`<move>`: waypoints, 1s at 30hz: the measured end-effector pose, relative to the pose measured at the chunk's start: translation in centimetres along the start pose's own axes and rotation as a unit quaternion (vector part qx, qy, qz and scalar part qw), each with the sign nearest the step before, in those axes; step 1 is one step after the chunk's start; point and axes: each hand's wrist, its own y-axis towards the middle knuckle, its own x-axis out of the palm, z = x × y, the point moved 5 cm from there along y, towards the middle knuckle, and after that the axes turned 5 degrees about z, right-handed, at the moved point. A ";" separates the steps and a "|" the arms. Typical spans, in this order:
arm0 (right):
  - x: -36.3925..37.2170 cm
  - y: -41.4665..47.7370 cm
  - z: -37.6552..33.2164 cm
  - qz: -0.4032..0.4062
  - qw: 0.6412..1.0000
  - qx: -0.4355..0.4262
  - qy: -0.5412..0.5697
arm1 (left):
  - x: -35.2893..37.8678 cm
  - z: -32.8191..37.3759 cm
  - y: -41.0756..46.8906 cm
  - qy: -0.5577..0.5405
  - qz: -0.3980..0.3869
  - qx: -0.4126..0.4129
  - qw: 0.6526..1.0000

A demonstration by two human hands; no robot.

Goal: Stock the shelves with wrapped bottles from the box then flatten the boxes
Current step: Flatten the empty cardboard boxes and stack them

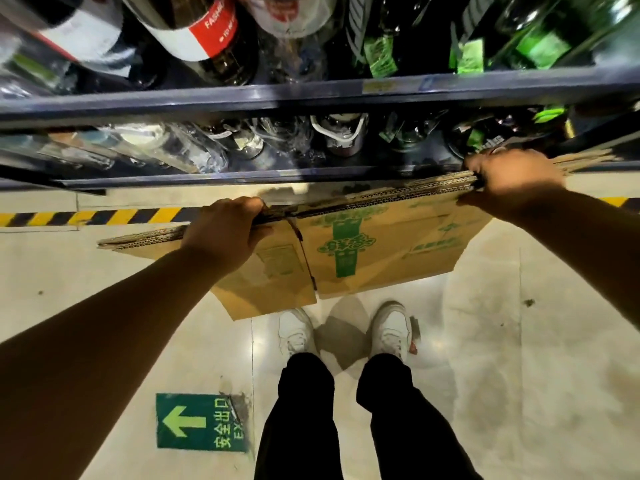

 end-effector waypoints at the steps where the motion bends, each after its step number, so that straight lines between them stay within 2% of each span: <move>1: -0.7 -0.5 -0.3 -0.007 1.000 -0.018 0.004 | -0.7 -0.2 -0.8 -0.007 0.001 -0.004 1.000; 6: -6.0 -4.0 -2.5 -0.044 0.996 -0.080 -0.002 | -5.2 -1.1 -6.5 0.003 -0.005 0.000 1.000; 8: -8.7 -5.8 -3.9 -0.050 0.995 -0.088 -0.007 | -7.7 -1.6 -9.4 -0.006 -0.030 -0.045 0.999; 16: -23.3 -13.7 -13.5 -0.007 0.986 -0.157 -0.059 | -20.5 -4.7 -24.7 -0.005 0.022 -0.131 0.991; 19: -28.9 -16.7 -19.3 0.009 0.980 -0.194 -0.032 | -25.0 -6.8 -31.9 -0.009 0.057 -0.185 0.981; 25: -36.6 -20.9 -33.8 0.038 0.954 -0.292 -0.057 | -30.3 -13.4 -47.4 -0.043 0.142 -0.299 0.943; 30: -40.8 -25.1 -47.3 0.086 0.901 -0.409 -0.118 | -31.6 -17.7 -60.3 -0.080 0.214 -0.368 0.901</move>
